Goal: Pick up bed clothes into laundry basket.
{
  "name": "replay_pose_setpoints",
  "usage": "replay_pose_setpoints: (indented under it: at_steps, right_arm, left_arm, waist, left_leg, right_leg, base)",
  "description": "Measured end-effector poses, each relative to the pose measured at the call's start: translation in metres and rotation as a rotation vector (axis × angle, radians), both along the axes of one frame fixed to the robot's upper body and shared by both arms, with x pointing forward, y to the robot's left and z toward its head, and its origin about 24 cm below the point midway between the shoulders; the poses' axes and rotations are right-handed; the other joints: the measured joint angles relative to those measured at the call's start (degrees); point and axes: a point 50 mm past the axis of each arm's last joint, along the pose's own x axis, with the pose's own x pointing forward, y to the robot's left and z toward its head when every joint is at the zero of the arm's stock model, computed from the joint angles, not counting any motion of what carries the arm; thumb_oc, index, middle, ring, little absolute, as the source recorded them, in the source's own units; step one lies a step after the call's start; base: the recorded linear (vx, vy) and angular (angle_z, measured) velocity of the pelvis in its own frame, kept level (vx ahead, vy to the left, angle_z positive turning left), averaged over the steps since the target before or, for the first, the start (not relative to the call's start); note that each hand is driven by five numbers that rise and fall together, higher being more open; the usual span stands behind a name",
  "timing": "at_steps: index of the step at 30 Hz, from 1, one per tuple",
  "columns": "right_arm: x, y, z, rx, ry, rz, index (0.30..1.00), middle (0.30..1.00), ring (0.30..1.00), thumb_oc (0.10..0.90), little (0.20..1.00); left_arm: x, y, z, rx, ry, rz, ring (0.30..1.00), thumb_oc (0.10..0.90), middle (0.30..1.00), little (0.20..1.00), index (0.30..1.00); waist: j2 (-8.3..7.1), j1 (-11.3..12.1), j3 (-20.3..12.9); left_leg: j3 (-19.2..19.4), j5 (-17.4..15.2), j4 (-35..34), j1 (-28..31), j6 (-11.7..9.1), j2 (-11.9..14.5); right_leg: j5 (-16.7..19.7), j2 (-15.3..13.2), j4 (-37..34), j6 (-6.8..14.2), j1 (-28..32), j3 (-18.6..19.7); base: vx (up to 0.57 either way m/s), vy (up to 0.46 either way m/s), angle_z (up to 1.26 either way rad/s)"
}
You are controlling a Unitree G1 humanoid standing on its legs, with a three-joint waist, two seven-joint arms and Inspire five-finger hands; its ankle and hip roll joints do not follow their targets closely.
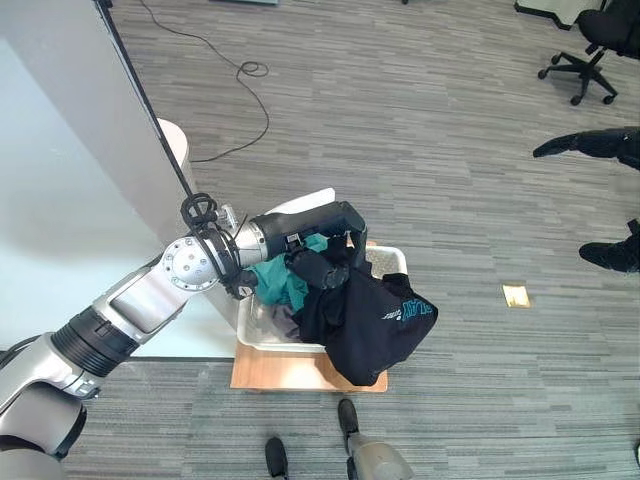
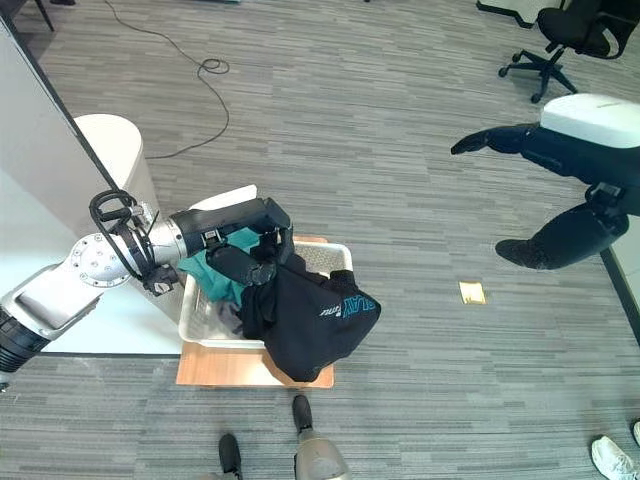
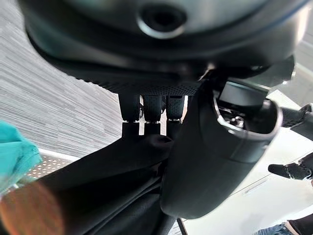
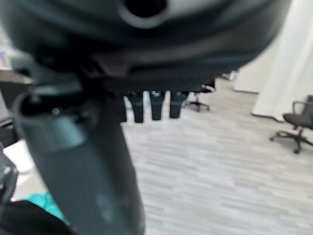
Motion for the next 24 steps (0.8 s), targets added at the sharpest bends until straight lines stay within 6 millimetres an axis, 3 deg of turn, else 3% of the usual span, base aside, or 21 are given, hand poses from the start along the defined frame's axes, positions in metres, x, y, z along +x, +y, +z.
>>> replay_pose_setpoints:
  at_steps: [6, 13, 16, 22, 23, 24]
  right_arm:
    - [0.000, -0.001, 0.000, 0.002, 0.002, -0.006, 0.900, 0.900, 0.900, 0.800, 0.900]
    - [0.001, -0.002, -0.001, 0.004, 0.016, -0.016, 0.900, 0.900, 0.900, 0.800, 0.900]
    - [0.001, 0.000, -0.001, 0.007, 0.023, -0.008, 0.900, 0.900, 0.900, 0.800, 0.900]
    - [0.007, 0.011, -0.002, 0.005, 0.052, 0.041, 0.900, 0.900, 0.900, 0.800, 0.900]
    - [0.010, -0.005, -0.012, 0.054, 0.072, 0.026, 0.900, 0.900, 0.900, 0.800, 0.900]
    - [0.013, -0.028, -0.018, 0.097, 0.049, -0.061, 0.900, 0.900, 0.900, 0.800, 0.900]
  left_arm:
    - [0.002, 0.002, 0.008, 0.025, -0.040, 0.010, 0.300, 0.400, 0.300, 0.300, 0.300]
    - [0.027, 0.010, 0.060, 0.053, -0.225, 0.119, 0.300, 0.400, 0.300, 0.300, 0.300]
    - [0.030, 0.003, 0.076, 0.010, -0.302, 0.122, 0.300, 0.400, 0.300, 0.300, 0.300]
    - [0.041, 0.006, 0.076, -0.021, -0.323, 0.172, 0.300, 0.400, 0.300, 0.300, 0.300]
    - [0.048, 0.003, 0.068, -0.044, -0.288, 0.178, 0.300, 0.400, 0.300, 0.300, 0.300]
    - [0.053, -0.005, 0.065, -0.037, -0.266, 0.169, 0.300, 0.400, 0.300, 0.300, 0.300]
  waist:
    - [0.08, -0.18, -0.05]
    - [0.49, -0.44, -1.46]
    - [0.54, -0.46, -1.92]
    - [0.53, -0.51, -2.63]
    - [1.09, 0.41, -4.09]
    - [0.62, 1.06, -4.69]
  left_leg:
    - [-0.16, 0.01, 0.00, -0.04, 0.00, -0.03]
    - [-0.33, 0.01, 0.60, -1.04, 0.00, 0.01]
    - [-0.34, 0.01, 0.71, -1.36, 0.00, 0.05]
    - [-0.36, 0.02, 0.83, -1.52, -0.05, 0.22]
    - [-0.30, 0.05, 0.87, -2.20, 0.00, 0.37]
    - [-0.46, 0.07, 0.97, -2.34, -0.03, 0.19]
  right_leg:
    - [0.02, -0.06, 0.00, 0.01, 0.00, -0.04]
    - [0.15, -0.12, 0.07, -0.02, -0.59, -0.31]
    - [0.19, -0.08, 0.09, -0.06, -0.87, -0.37]
    - [0.32, 0.02, 0.11, -0.22, -0.95, -0.74]
    - [0.00, -0.24, 0.42, -0.05, -1.87, -1.44]
    - [0.23, -0.07, 0.51, -0.21, -1.80, -1.56]
  base:
    - [0.00, 0.000, 0.00]
    - [0.01, -0.005, 0.02]
    - [0.00, 0.000, 0.00]
    - [0.00, 0.000, 0.00]
    - [-0.01, -0.003, 0.08]
    - [0.03, 0.023, 0.07]
